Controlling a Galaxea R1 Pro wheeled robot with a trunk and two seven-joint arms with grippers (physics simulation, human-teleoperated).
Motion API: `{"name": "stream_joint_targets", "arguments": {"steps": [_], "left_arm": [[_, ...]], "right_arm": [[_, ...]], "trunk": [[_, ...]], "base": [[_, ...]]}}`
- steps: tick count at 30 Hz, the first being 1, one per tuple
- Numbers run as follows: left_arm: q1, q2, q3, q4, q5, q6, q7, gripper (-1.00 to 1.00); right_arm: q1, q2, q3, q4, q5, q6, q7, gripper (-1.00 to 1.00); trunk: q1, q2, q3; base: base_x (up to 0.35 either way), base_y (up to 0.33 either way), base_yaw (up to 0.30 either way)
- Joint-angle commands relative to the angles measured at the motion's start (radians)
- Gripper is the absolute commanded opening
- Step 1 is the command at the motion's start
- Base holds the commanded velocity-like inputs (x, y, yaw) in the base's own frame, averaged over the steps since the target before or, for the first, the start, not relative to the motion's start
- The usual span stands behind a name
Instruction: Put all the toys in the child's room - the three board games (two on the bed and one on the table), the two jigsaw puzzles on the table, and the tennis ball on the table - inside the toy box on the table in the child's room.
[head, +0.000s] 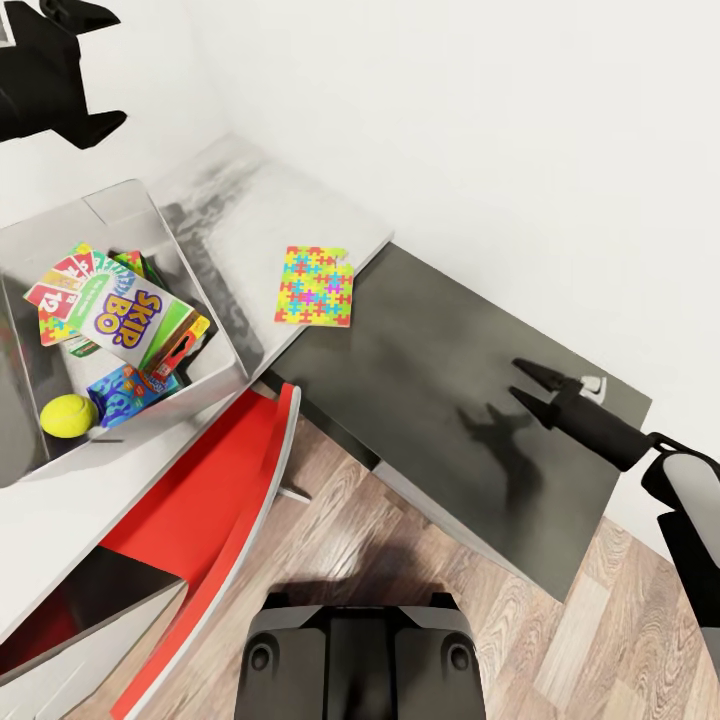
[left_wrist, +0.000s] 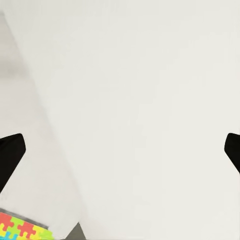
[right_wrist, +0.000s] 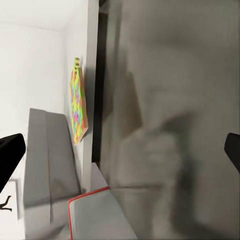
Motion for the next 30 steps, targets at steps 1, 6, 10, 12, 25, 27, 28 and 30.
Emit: {"name": "stream_joint_targets", "arguments": {"steps": [1,6,10,12,25,27,28,30], "left_arm": [[-0.001,0.009,-0.001,-0.002,0.011,-0.002,0.010,1.00],[-0.001,0.034,-0.002,-0.005,0.012,-0.001,0.010,1.00],[-0.001,0.041,-0.003,-0.005,0.013,-0.001,0.010,1.00],[-0.001,0.043,-0.003,-0.005,0.013,-0.001,0.010,1.00],[-0.001,0.046,-0.005,-0.016,0.018,-0.002,0.010,1.00],[-0.001,0.046,-0.005,-0.021,0.018,-0.003,0.010,1.00],[-0.001,0.046,-0.006,-0.027,0.018,-0.003,0.010,1.00],[-0.001,0.046,-0.006,-0.039,0.018,-0.003,0.010,1.00]], "right_arm": [[-0.001,0.000,-0.001,-0.001,-0.003,0.004,0.007,1.00],[-0.001,0.000,-0.002,-0.004,-0.015,0.001,0.022,1.00],[-0.001,0.000,-0.002,-0.004,-0.018,0.000,0.026,1.00],[-0.001,0.000,-0.002,-0.004,-0.018,0.000,0.027,1.00],[-0.001,-0.002,-0.004,-0.003,-0.016,-0.001,0.029,1.00],[-0.001,-0.002,-0.004,-0.003,-0.016,-0.001,0.029,1.00],[-0.001,-0.002,-0.004,-0.003,-0.016,-0.001,0.029,1.00],[-0.001,-0.003,-0.005,-0.003,-0.016,-0.001,0.029,1.00]], "trunk": [[0.001,-0.001,-0.001],[0.001,-0.001,-0.001],[0.001,-0.001,0.000],[0.001,-0.001,0.001],[0.001,-0.001,0.005],[0.001,-0.001,0.005],[0.001,-0.001,0.005],[0.001,-0.001,0.005]], "base": [[0.000,0.000,0.000],[0.000,0.000,0.035],[0.000,0.000,0.166],[0.000,0.000,0.219],[0.000,0.000,0.175],[0.000,0.000,0.048],[0.000,0.000,0.034],[0.000,0.000,0.025]]}}
